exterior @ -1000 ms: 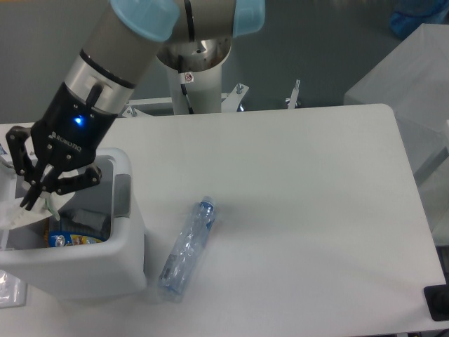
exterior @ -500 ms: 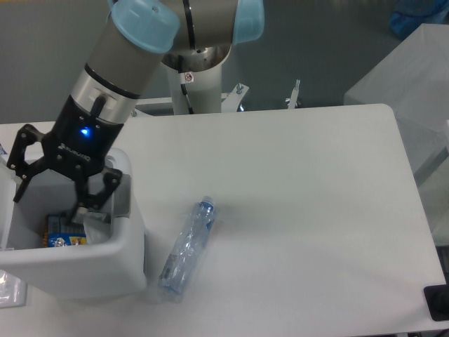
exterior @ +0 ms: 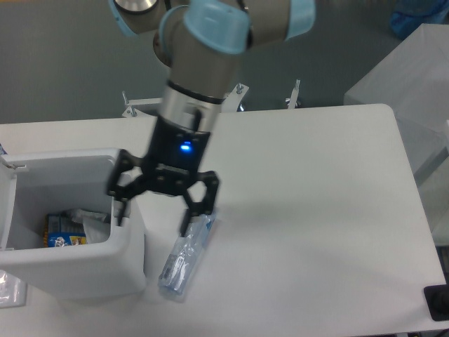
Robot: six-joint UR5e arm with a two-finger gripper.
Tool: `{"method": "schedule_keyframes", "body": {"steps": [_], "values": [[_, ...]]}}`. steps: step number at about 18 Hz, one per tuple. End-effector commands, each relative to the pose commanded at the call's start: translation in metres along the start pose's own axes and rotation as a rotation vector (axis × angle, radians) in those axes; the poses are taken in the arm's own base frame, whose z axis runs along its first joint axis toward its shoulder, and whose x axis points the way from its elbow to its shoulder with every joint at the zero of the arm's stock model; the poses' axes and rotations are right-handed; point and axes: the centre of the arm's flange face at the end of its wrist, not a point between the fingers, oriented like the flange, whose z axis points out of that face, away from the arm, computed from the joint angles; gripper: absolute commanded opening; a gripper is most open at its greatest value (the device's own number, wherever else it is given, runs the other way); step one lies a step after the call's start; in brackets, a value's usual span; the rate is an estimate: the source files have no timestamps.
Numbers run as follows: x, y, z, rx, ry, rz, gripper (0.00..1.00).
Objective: Place the trash in the trash can
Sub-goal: 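Move the empty gripper back above the clear water bottle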
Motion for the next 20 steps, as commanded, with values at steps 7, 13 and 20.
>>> {"method": "schedule_keyframes", "body": {"steps": [7,13,20], "values": [[-0.055,0.064,0.026,-0.150,-0.166,0.165,1.00],[-0.083,0.136,0.041,-0.314,-0.159,0.452,1.00],[-0.095,0.189,0.065,-0.512,-0.139,0.601,1.00]]}}
